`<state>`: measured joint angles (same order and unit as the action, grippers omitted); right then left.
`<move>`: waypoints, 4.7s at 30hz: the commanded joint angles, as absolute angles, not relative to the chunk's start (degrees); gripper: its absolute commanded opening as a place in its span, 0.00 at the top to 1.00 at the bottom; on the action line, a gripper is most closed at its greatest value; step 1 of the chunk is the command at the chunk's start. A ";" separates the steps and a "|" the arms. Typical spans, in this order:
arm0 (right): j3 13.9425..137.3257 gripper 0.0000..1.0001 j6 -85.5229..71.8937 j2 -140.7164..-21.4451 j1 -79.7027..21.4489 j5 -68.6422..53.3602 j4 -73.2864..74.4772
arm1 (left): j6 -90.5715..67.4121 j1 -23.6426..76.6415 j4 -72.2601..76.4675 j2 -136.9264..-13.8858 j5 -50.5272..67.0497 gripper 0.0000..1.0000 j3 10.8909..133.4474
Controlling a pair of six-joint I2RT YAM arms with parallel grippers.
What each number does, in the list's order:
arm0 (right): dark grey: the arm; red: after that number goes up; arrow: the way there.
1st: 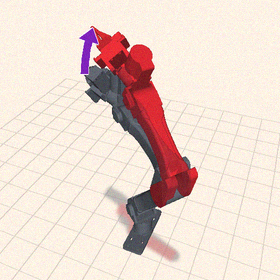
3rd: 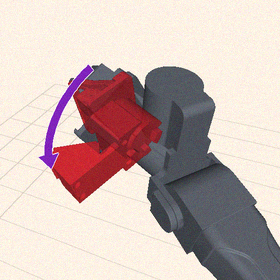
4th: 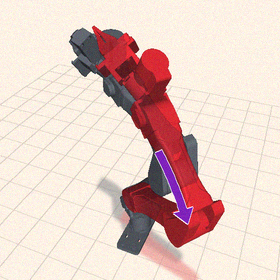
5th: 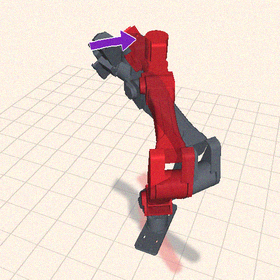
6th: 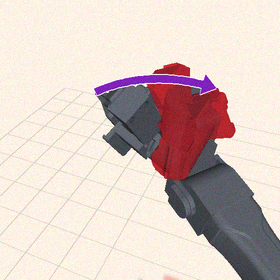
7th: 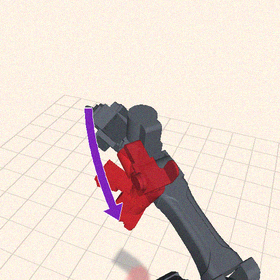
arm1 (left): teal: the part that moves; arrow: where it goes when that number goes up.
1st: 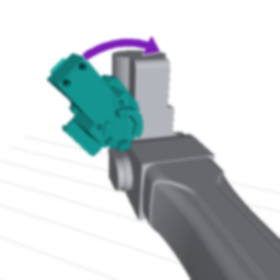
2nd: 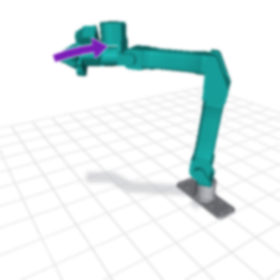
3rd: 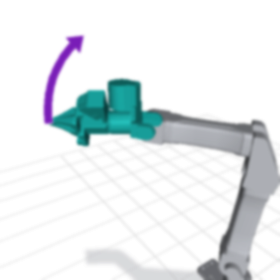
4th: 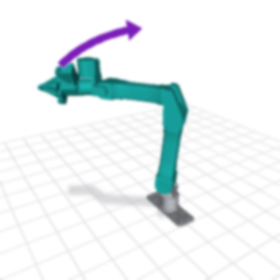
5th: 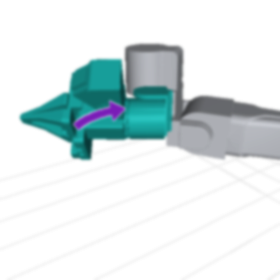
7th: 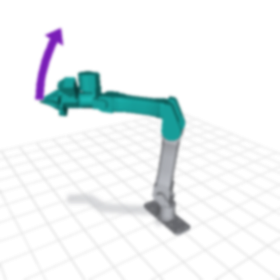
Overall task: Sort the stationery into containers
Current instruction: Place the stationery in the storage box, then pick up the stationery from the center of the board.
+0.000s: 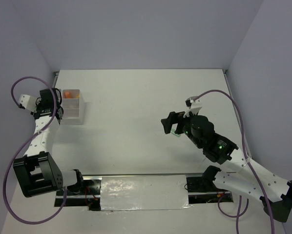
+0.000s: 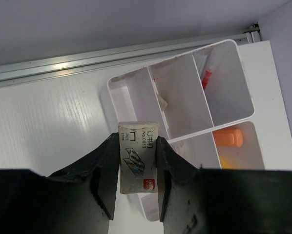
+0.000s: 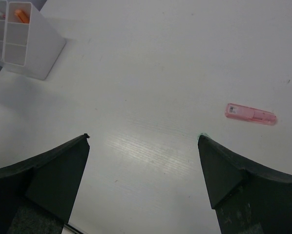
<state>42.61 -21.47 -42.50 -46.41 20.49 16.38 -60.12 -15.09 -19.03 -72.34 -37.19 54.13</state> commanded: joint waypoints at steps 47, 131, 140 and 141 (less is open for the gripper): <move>39.90 0.00 -19.51 -38.93 -45.79 14.33 10.55 | -58.71 -17.14 0.26 -85.69 -42.71 0.42 50.71; 69.34 1.00 -33.66 -81.74 -65.30 25.05 12.84 | -57.31 11.95 3.18 -39.55 23.74 0.11 31.73; 73.91 1.00 -30.68 -85.86 -67.41 23.55 14.58 | -58.00 12.57 5.62 -41.13 23.29 0.18 31.29; 74.35 1.00 -30.59 -86.22 -67.41 23.73 14.76 | -58.18 12.66 6.06 -41.22 23.64 0.18 31.38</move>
